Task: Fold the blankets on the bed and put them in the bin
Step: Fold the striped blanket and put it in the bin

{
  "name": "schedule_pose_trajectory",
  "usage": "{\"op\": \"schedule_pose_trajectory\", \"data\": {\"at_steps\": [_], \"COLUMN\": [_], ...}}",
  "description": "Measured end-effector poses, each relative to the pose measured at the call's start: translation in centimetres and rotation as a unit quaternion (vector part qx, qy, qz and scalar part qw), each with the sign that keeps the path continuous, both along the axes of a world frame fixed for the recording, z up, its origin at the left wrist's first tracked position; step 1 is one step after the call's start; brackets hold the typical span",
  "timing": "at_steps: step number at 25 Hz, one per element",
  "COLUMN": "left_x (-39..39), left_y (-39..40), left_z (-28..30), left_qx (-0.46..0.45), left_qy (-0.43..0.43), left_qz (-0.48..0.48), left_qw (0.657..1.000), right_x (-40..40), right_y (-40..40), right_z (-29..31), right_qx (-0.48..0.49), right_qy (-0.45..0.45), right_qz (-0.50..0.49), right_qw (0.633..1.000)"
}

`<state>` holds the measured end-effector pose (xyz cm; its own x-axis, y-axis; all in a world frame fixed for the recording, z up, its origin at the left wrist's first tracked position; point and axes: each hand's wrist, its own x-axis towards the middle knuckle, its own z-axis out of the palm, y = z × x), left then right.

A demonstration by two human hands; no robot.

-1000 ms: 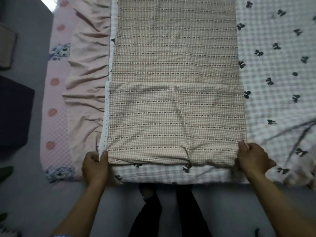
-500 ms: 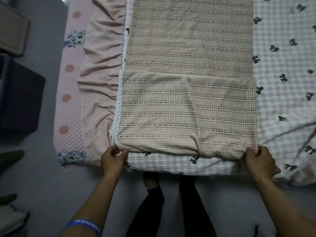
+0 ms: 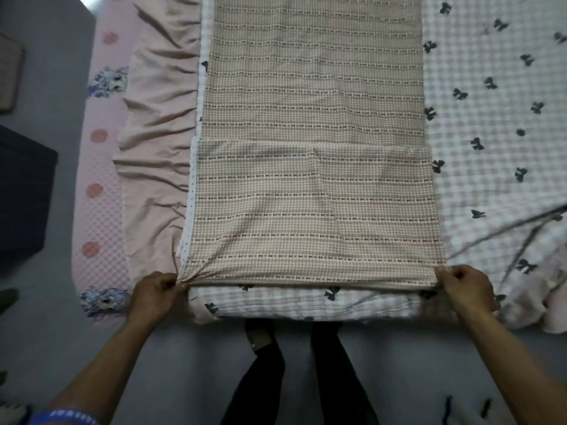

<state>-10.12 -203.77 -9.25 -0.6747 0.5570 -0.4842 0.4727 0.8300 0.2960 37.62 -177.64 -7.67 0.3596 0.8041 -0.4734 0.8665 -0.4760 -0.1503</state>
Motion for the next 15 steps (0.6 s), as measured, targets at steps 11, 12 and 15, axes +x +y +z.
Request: {"op": "schedule_pose_trajectory", "data": {"at_steps": [11, 12, 15], "left_x": [3.7, 0.1, -5.9], "left_y": [13.0, 11.1, 9.6], "left_z": [-4.6, -4.1, -1.4], "left_qx": [-0.077, -0.169, -0.198], "left_qy": [0.229, 0.243, 0.287], "left_qz": [-0.359, -0.279, -0.123], "left_qw": [0.902, 0.914, 0.929], "right_x": [-14.7, -11.9, -8.2], "right_y": [4.4, 5.9, 8.5], "right_z": [-4.6, -5.3, -4.2], "right_qx": [0.010, -0.010, 0.011], "right_qy": [-0.050, -0.093, -0.159], "right_qz": [0.504, 0.425, 0.263], "right_qw": [0.862, 0.900, 0.951]}}
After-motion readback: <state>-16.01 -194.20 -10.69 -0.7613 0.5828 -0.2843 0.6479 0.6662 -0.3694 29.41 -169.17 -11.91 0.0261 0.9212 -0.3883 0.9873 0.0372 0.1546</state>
